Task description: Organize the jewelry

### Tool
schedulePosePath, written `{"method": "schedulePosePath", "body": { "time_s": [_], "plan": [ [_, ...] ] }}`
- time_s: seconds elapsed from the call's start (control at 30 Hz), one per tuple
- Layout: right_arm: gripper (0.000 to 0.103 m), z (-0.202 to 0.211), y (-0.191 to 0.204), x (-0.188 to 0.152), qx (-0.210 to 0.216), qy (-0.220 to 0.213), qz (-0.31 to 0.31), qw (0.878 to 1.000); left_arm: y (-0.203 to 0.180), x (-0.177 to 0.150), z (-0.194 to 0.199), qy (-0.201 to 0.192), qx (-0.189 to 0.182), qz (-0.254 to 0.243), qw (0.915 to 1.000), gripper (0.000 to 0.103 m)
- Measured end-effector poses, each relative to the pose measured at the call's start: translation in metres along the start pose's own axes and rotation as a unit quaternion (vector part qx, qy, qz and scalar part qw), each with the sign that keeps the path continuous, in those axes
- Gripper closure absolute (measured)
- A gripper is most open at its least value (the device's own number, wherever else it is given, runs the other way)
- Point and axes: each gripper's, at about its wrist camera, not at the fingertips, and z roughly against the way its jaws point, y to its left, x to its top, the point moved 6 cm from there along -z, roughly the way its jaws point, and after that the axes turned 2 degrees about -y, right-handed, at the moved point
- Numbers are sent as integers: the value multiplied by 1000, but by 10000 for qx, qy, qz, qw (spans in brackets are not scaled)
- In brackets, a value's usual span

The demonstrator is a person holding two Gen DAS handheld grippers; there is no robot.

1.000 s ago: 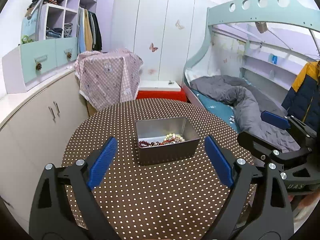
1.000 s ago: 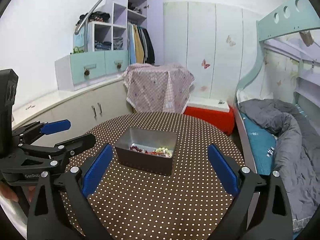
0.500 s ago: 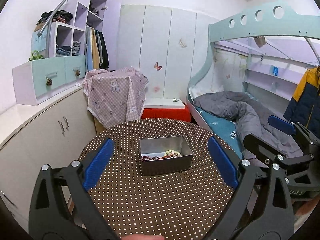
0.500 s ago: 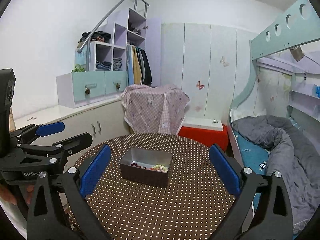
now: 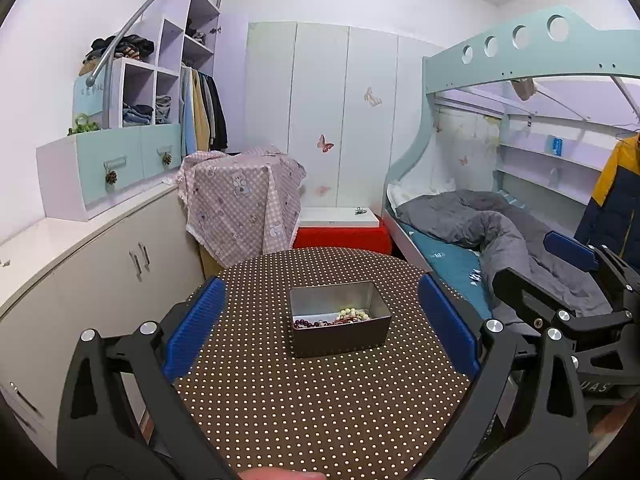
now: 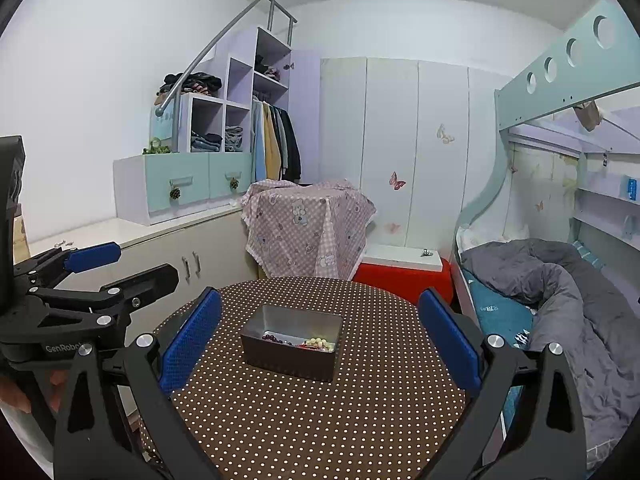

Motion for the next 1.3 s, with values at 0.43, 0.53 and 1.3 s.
{"method": "schedulePosePath", "body": {
  "time_s": [0.43,0.53,1.3],
  "plan": [
    [8,4,1,-1,-11,1,-19,10000,0,1,6,3,51,-47,10000,8],
    [8,5,0,-1,1,-1,-32,10000,1,2,6,12,56,-41,10000,8],
    [8,2,1,-2,-27,45,-32,10000,1,1,5,42,74,-46,10000,8]
  ]
}}
